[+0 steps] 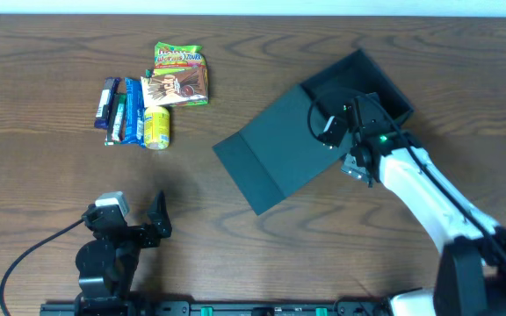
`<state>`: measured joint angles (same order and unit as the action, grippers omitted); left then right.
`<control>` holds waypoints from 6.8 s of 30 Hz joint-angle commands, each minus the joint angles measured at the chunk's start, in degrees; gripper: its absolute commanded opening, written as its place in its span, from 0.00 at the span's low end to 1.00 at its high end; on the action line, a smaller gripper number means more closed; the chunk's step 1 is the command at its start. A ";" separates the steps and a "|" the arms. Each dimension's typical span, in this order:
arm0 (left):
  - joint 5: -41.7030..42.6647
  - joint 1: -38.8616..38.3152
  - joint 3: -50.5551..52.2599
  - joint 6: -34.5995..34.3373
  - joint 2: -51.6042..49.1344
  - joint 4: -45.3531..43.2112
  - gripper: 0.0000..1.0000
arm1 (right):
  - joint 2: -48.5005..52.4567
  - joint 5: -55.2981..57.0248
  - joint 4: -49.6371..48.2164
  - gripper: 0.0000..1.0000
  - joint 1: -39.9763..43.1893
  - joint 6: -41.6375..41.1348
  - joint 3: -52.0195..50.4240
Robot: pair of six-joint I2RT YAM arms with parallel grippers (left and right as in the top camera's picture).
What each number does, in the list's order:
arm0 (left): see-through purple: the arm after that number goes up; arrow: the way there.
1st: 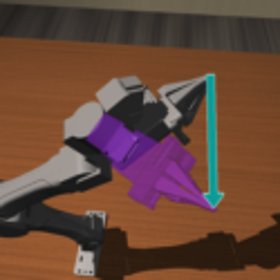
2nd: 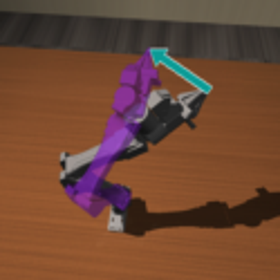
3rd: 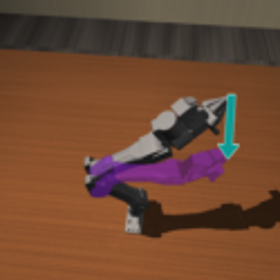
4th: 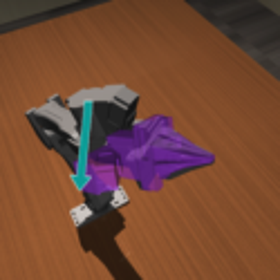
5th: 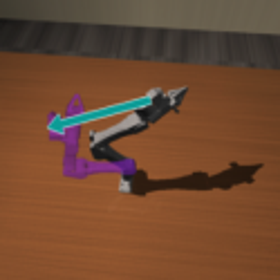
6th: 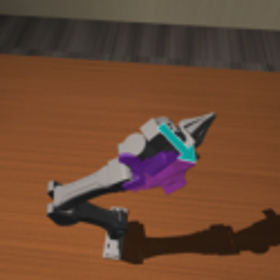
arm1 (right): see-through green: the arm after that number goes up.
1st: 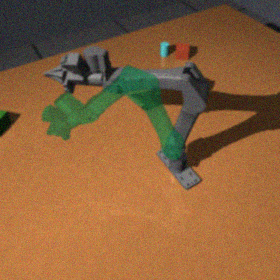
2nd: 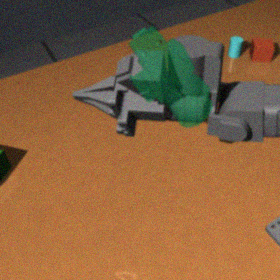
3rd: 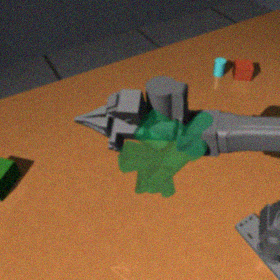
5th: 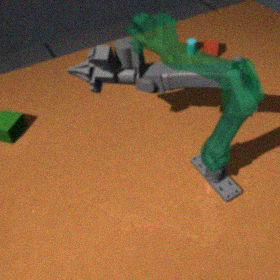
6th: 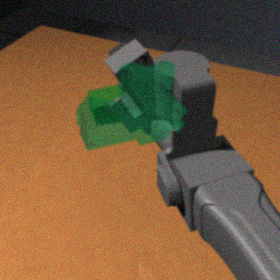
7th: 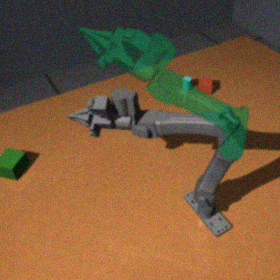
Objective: Pack container
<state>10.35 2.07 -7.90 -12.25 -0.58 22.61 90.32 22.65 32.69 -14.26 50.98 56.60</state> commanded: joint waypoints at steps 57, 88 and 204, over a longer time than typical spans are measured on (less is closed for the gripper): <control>0.20 -0.22 1.16 -0.63 0.37 0.28 0.95 | 6.32 -23.85 -10.10 0.02 -11.39 -59.47 3.74; 0.20 -0.22 1.16 -0.63 0.37 0.28 0.95 | 9.05 -19.54 -16.96 0.99 -23.98 -75.12 18.12; 0.20 -0.22 1.16 -0.63 0.37 0.28 0.95 | 11.80 -22.88 6.12 0.01 -10.58 -76.17 5.29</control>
<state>10.35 2.07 -7.90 -12.25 -0.58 22.61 101.08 2.28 36.67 -23.90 -26.33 63.07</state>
